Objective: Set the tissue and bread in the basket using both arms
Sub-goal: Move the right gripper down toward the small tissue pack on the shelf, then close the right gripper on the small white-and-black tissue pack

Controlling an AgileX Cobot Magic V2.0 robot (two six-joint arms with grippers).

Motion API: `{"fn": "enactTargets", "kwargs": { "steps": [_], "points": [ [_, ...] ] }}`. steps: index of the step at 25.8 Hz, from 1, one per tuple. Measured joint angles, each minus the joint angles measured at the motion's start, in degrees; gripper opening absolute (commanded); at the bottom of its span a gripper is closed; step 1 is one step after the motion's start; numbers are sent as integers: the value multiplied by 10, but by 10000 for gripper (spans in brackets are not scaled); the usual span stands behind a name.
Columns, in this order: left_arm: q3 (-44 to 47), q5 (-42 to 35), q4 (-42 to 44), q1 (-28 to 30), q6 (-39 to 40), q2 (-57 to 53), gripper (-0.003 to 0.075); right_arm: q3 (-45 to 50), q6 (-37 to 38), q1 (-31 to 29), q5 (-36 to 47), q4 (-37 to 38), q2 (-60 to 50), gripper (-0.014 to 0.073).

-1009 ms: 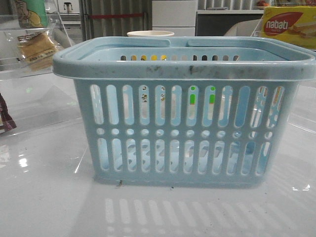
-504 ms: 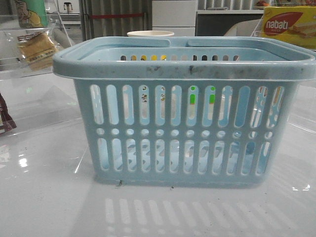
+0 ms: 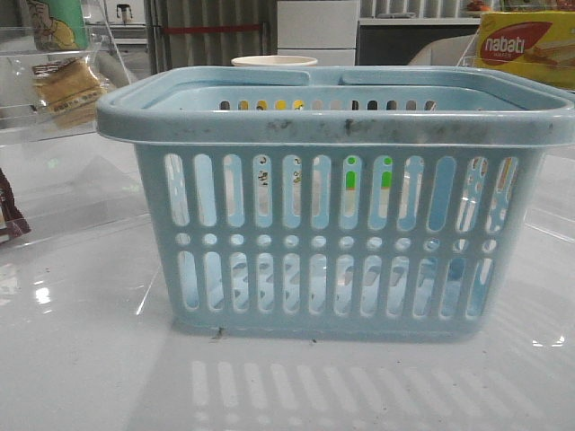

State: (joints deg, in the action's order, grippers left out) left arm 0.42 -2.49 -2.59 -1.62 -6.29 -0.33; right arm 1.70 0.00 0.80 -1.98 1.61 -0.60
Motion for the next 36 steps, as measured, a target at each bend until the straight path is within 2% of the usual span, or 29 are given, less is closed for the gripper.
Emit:
{"fn": "enactTargets", "kwargs": {
  "steps": [2,5,12,16,20,28,33,35,36],
  "points": [
    [-4,-24,0,0,0,0,91,-1,0,0,-1,-1,0,57],
    [-34,-21,0,0,0,0,91,-38,0,0,-23,-5,0,57],
    [-219,43,0,0,0,25,91,-232,0,0,-87,-4,42,57],
    [-327,125,0,0,0,101,91,-337,0,0,-156,19,118,57],
    [-402,245,0,0,0,174,91,-395,0,0,-242,32,193,57],
    [-396,385,-1,0,0,272,90,-401,0,0,-400,32,295,57],
    [-377,394,-17,0,0,314,91,-382,0,0,-428,32,332,66],
    [-373,394,-18,0,0,326,130,-377,0,0,-431,32,339,134],
    [-373,394,-19,0,0,332,178,-377,0,0,-431,32,342,209]
  ]
}}
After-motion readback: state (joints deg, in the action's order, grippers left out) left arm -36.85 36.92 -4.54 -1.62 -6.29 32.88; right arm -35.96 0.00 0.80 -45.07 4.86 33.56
